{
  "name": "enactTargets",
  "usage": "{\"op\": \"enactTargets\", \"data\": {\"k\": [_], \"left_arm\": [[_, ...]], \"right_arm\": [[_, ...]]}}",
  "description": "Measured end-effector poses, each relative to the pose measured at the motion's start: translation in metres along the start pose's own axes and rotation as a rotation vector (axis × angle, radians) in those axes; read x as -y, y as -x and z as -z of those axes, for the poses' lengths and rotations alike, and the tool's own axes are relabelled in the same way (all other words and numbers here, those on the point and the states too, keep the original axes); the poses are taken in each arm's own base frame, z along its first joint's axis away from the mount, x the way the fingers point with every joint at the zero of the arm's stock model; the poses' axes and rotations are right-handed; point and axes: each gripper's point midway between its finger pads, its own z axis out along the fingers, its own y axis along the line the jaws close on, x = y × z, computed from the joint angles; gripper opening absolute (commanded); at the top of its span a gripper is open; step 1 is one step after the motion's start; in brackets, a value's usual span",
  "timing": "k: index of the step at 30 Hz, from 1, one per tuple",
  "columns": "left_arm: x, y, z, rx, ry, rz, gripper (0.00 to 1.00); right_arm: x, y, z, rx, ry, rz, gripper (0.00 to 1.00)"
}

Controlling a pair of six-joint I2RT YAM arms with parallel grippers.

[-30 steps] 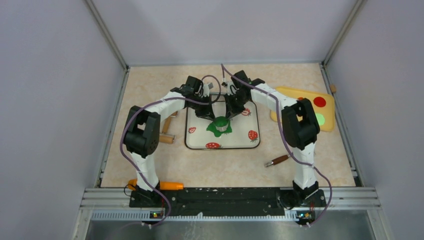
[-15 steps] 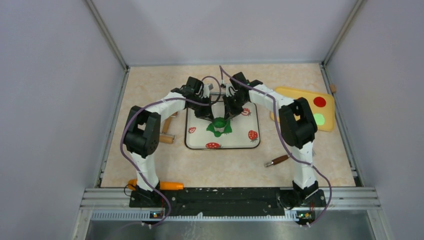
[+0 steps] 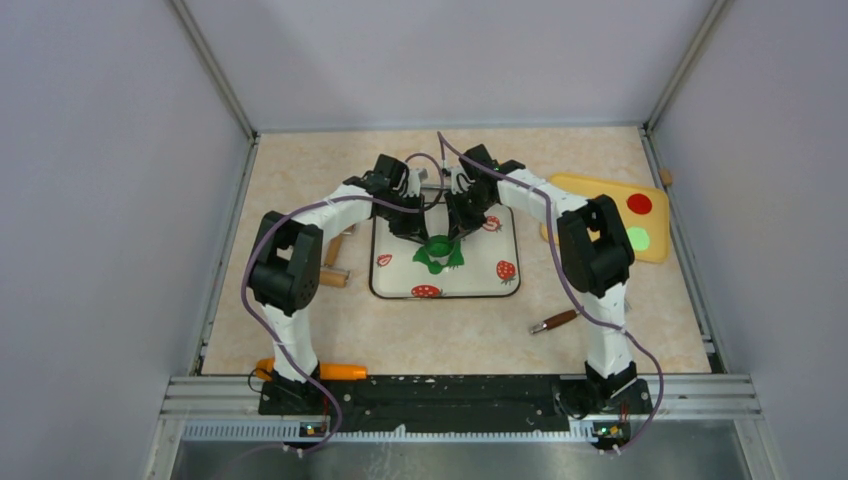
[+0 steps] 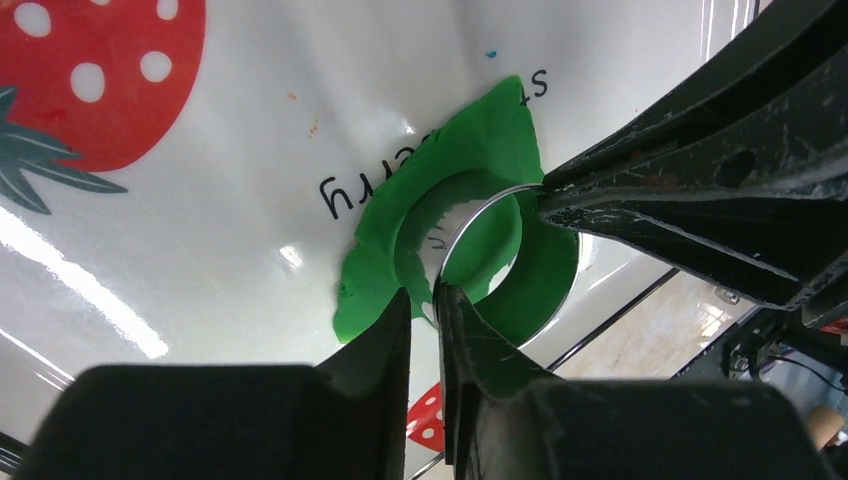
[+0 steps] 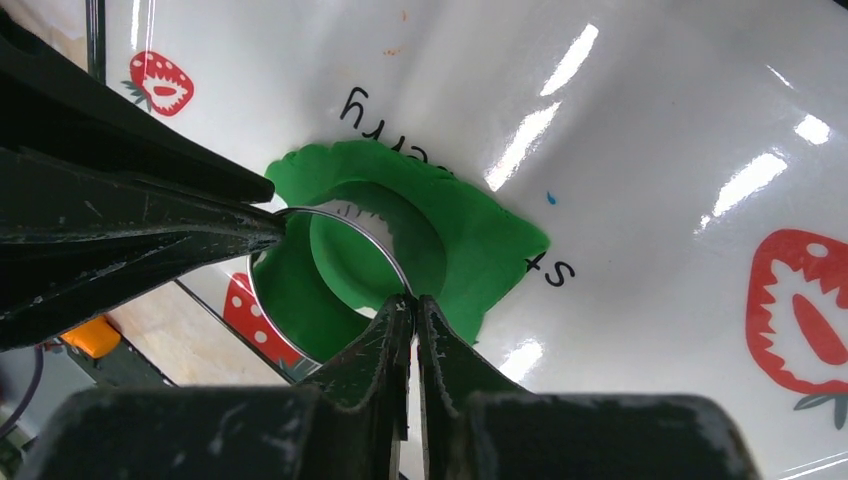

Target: Roll out the dumpling wrappers from the dough

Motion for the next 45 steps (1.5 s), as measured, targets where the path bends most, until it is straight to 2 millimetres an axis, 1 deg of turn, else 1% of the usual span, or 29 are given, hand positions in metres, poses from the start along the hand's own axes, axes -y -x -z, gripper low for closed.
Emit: {"op": "enactTargets", "data": {"k": [2, 3, 7, 11, 15, 18, 21, 22, 24, 27, 33, 37, 42, 45], "left_arm": [[-0.001, 0.000, 0.000, 0.000, 0.007, -0.002, 0.28], [-0.002, 0.000, 0.000, -0.002, 0.010, -0.003, 0.31], [-0.001, 0.003, 0.004, 0.001, 0.017, -0.005, 0.39], [0.006, 0.014, 0.013, 0.036, 0.009, -0.022, 0.44], [0.015, 0.019, 0.025, 0.065, -0.014, -0.036, 0.43], [0.017, 0.012, 0.025, 0.058, -0.033, -0.029, 0.42], [0.013, -0.005, 0.018, 0.017, -0.046, -0.004, 0.42], [0.012, -0.012, 0.017, 0.001, -0.052, 0.005, 0.41], [0.013, -0.017, 0.016, -0.015, -0.065, 0.015, 0.40], [0.018, -0.016, 0.016, -0.014, -0.096, 0.017, 0.39], [0.025, -0.014, 0.016, -0.012, -0.132, 0.018, 0.34], [0.022, -0.017, 0.012, -0.023, -0.128, 0.026, 0.34], [0.018, -0.019, 0.008, -0.035, -0.120, 0.035, 0.29], [0.014, -0.017, 0.006, -0.037, -0.110, 0.042, 0.29]], "right_arm": [[0.000, 0.000, 0.000, -0.002, 0.002, 0.001, 0.19], [-0.001, -0.001, 0.000, -0.004, 0.005, 0.001, 0.22], [-0.004, -0.001, 0.002, -0.005, 0.022, 0.005, 0.29], [-0.012, 0.002, 0.012, 0.010, 0.044, 0.011, 0.31], [-0.021, 0.006, 0.029, 0.039, 0.079, 0.019, 0.30], [-0.022, 0.001, 0.033, 0.034, 0.101, 0.008, 0.31], [-0.018, -0.010, 0.029, 0.005, 0.117, -0.016, 0.35], [-0.018, -0.014, 0.028, -0.006, 0.124, -0.025, 0.35], [-0.020, -0.017, 0.028, -0.017, 0.148, -0.034, 0.33], [-0.024, -0.017, 0.027, -0.022, 0.176, -0.036, 0.32], [-0.023, -0.019, 0.021, -0.032, 0.188, -0.043, 0.22], [-0.021, -0.020, 0.018, -0.040, 0.183, -0.049, 0.21], [-0.019, -0.021, 0.016, -0.044, 0.181, -0.052, 0.16], [-0.019, -0.022, 0.016, -0.047, 0.181, -0.054, 0.15]]}}
